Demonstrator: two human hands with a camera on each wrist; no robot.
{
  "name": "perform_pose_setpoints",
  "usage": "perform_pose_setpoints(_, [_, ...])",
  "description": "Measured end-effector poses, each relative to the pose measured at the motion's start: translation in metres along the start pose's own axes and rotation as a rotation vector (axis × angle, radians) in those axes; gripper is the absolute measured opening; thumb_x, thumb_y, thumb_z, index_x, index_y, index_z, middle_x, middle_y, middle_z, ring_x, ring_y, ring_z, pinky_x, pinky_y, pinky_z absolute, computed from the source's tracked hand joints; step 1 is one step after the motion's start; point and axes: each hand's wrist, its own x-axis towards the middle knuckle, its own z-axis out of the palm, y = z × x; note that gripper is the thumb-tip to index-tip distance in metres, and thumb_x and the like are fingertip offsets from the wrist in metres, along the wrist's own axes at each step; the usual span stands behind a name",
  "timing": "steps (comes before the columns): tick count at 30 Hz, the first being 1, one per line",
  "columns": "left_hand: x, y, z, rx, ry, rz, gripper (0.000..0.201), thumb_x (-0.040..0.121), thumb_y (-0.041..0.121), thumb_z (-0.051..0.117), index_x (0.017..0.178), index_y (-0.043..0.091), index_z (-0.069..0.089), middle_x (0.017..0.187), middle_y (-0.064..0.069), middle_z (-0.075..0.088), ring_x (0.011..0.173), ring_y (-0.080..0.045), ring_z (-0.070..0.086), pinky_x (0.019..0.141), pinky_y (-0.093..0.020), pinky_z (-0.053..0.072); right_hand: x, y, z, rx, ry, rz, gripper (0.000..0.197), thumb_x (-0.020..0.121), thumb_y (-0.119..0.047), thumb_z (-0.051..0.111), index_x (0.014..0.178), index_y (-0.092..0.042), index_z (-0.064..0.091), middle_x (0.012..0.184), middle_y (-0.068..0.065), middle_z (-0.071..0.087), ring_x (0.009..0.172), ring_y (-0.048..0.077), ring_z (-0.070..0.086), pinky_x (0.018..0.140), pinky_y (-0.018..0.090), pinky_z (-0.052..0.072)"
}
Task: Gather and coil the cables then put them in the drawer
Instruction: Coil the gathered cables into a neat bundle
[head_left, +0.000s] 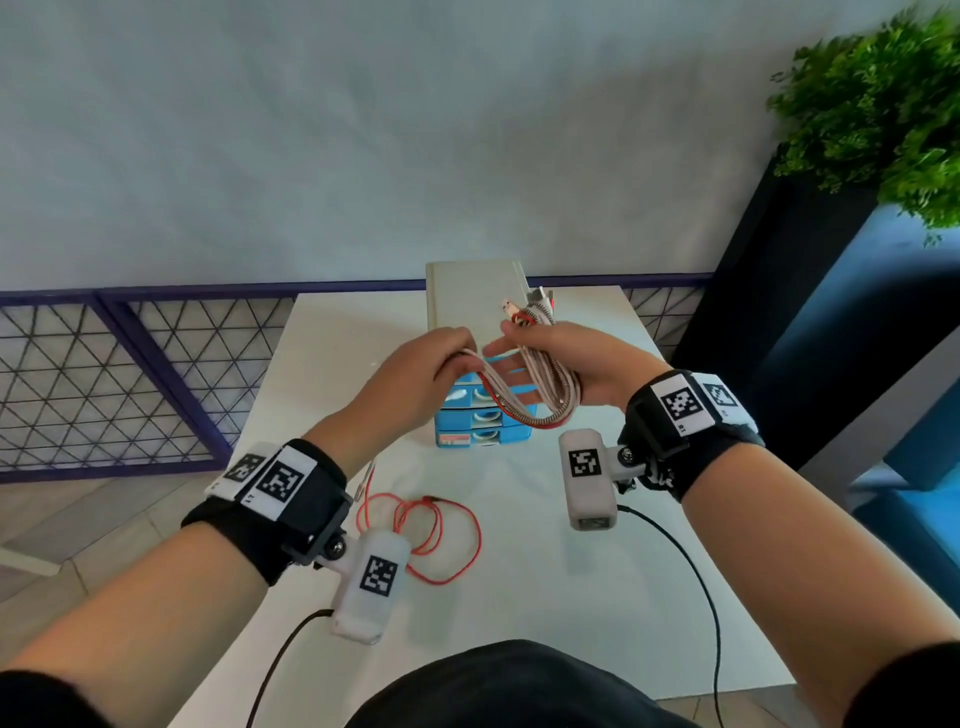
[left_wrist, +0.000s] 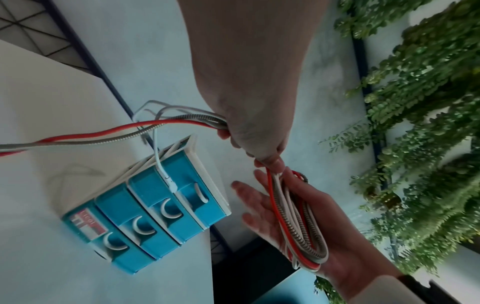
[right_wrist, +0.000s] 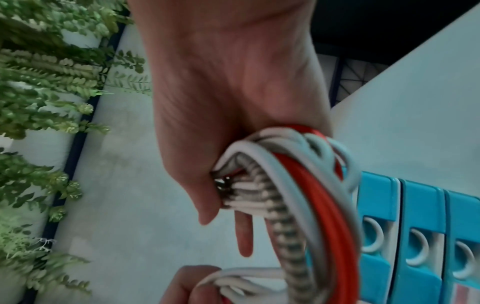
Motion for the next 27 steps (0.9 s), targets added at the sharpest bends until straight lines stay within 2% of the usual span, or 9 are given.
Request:
perform_pose_setpoints(5, [-0.003, 0.009, -0.003, 0.048, 0.044, 0.097, 0.013, 0.095, 0.024, 0.047, 0.087, 0.017, 0.055, 0.08, 0.004, 0.053, 0.074, -0.016, 0.051, 0.064, -0.033, 0.042, -0.004, 0.006, 0.01, -0.044, -0.165, 0.11, 0.038, 0.1, -0.042, 0.041, 0.106, -0.01, 0.062, 0.104, 0.018, 0.067, 0.097, 0.028, 0.066, 0.089, 0.045, 0.051])
perform_pose_setpoints(8, [-0.005, 0.011, -0.004, 0.046, 0.026, 0.118, 0.01, 0.094, 0.02, 0.044, 0.093, 0.021, 0.055, 0.086, 0.001, 0.058, 0.078, -0.016, 0.055, 0.066, -0.035, 0.047, -0.005, 0.012, 0.015, -0.011, -0.246, 0.113, 0.042, 0.1, -0.044, 0.036, 0.11, -0.013, 0.063, 0.106, 0.019, 0.07, 0.1, 0.028, 0.068, 0.085, 0.043, 0.055])
perform_pose_setpoints(10, [-0.006, 0.011, -0.004, 0.047, -0.002, 0.095, 0.009, 0.094, 0.018, 0.046, 0.092, 0.02, 0.054, 0.086, 0.001, 0.058, 0.078, -0.017, 0.056, 0.067, -0.038, 0.048, -0.006, 0.016, 0.019, 0.033, -0.238, 0.099, 0.039, 0.101, -0.04, 0.036, 0.106, -0.012, 0.062, 0.093, 0.016, 0.073, 0.086, 0.025, 0.072, 0.077, 0.038, 0.059])
perform_pose_setpoints(12, [-0.006, 0.01, -0.004, 0.044, -0.032, 0.06, 0.008, 0.093, 0.019, 0.049, 0.093, 0.018, 0.057, 0.084, 0.002, 0.058, 0.079, -0.018, 0.057, 0.068, -0.038, 0.048, -0.005, 0.021, 0.023, 0.048, -0.164, 0.053, 0.03, 0.1, -0.034, 0.042, 0.099, -0.008, 0.059, 0.071, 0.008, 0.068, 0.063, 0.018, 0.068, 0.061, 0.032, 0.058])
perform_pose_setpoints(15, [-0.003, 0.005, -0.005, 0.004, -0.08, -0.018, 0.009, 0.093, 0.02, 0.052, 0.09, 0.014, 0.059, 0.078, 0.0, 0.062, 0.074, -0.019, 0.059, 0.068, -0.039, 0.047, -0.001, 0.028, 0.027, 0.05, -0.106, -0.008, 0.031, 0.099, -0.031, 0.047, 0.102, -0.002, 0.056, 0.055, -0.002, 0.047, 0.046, 0.009, 0.047, 0.047, 0.021, 0.045])
perform_pose_setpoints(19, [-0.001, 0.0, -0.004, -0.041, -0.083, -0.144, 0.018, 0.091, 0.031, 0.055, 0.093, 0.015, 0.048, 0.073, -0.012, 0.061, 0.061, -0.019, 0.051, 0.057, -0.034, 0.041, 0.002, 0.029, 0.025, -0.041, -0.058, -0.022, 0.043, 0.097, -0.037, 0.049, 0.11, 0.003, 0.056, 0.057, -0.002, 0.044, 0.044, 0.007, 0.042, 0.045, 0.019, 0.039])
perform_pose_setpoints(21, [0.0, -0.001, -0.003, -0.083, -0.11, -0.27, 0.03, 0.089, 0.041, 0.056, 0.094, 0.015, 0.04, 0.069, -0.013, 0.058, 0.054, -0.016, 0.045, 0.05, -0.029, 0.037, 0.001, 0.028, 0.022, -0.085, -0.034, -0.03, 0.041, 0.096, -0.039, 0.052, 0.103, 0.0, 0.059, 0.056, -0.002, 0.043, 0.043, 0.007, 0.041, 0.044, 0.019, 0.039])
perform_pose_setpoints(23, [0.002, -0.001, -0.002, -0.138, -0.233, -0.388, 0.034, 0.09, 0.048, 0.052, 0.089, 0.014, 0.045, 0.062, -0.007, 0.054, 0.051, -0.014, 0.044, 0.046, -0.025, 0.038, 0.001, 0.027, 0.022, -0.106, -0.003, -0.051, 0.035, 0.096, -0.039, 0.053, 0.091, -0.005, 0.058, 0.055, -0.003, 0.04, 0.042, 0.007, 0.039, 0.043, 0.02, 0.039])
perform_pose_setpoints(27, [-0.005, -0.004, -0.007, -0.672, -0.469, -0.559, 0.047, 0.084, 0.059, 0.045, 0.067, 0.016, 0.04, 0.048, 0.007, 0.028, 0.045, -0.012, 0.028, 0.047, -0.019, 0.034, 0.004, 0.027, 0.02, -0.051, 0.054, -0.1, 0.03, 0.097, -0.034, 0.052, 0.078, -0.011, 0.05, 0.051, -0.004, 0.037, 0.038, 0.007, 0.038, 0.04, 0.019, 0.039])
